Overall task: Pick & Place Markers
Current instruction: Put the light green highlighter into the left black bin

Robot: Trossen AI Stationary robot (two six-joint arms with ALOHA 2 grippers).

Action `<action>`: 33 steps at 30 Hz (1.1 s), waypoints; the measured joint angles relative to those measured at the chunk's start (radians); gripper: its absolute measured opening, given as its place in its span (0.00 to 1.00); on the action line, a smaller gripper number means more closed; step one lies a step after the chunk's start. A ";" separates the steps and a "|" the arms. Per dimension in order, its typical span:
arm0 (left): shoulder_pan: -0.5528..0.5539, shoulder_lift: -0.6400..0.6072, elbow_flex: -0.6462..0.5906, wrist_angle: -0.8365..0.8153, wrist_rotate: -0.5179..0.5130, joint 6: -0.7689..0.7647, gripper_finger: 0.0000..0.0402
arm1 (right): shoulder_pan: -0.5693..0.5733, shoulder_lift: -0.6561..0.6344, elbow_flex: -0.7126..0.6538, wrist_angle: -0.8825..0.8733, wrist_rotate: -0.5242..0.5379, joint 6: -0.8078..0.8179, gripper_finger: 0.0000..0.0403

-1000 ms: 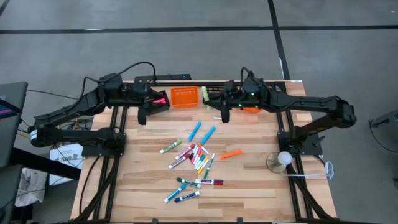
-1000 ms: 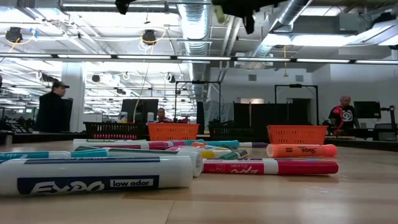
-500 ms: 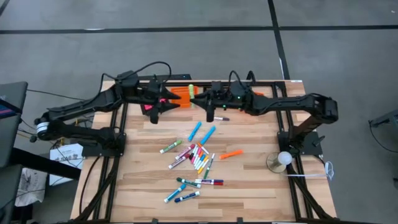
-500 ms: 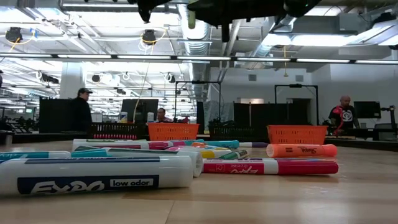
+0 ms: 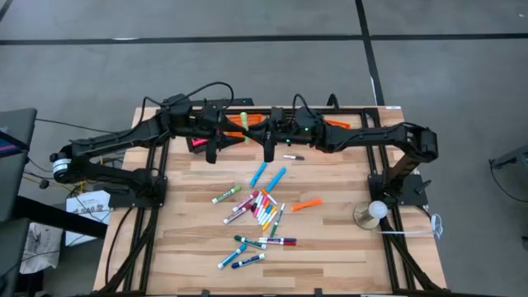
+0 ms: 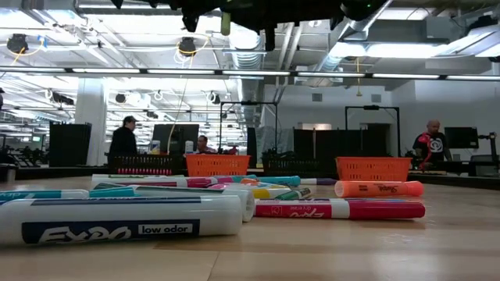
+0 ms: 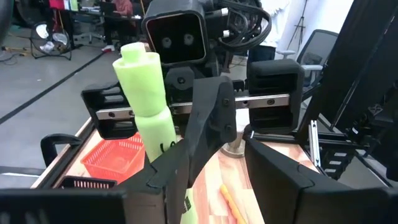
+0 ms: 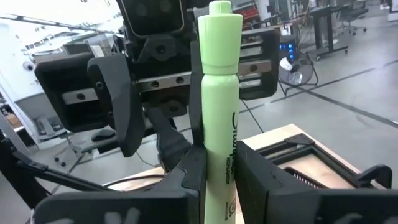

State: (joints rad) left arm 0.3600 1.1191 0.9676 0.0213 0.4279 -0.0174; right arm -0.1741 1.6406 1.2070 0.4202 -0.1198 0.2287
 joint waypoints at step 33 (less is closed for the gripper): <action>0.016 -0.002 0.000 -0.026 -0.078 -0.050 0.39 | 0.037 -0.002 0.030 -0.060 0.064 -0.053 0.11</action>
State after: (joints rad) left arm 0.3763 1.1168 0.9676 -0.0048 0.3496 -0.0677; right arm -0.1371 1.6382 1.2369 0.3607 -0.0553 0.1753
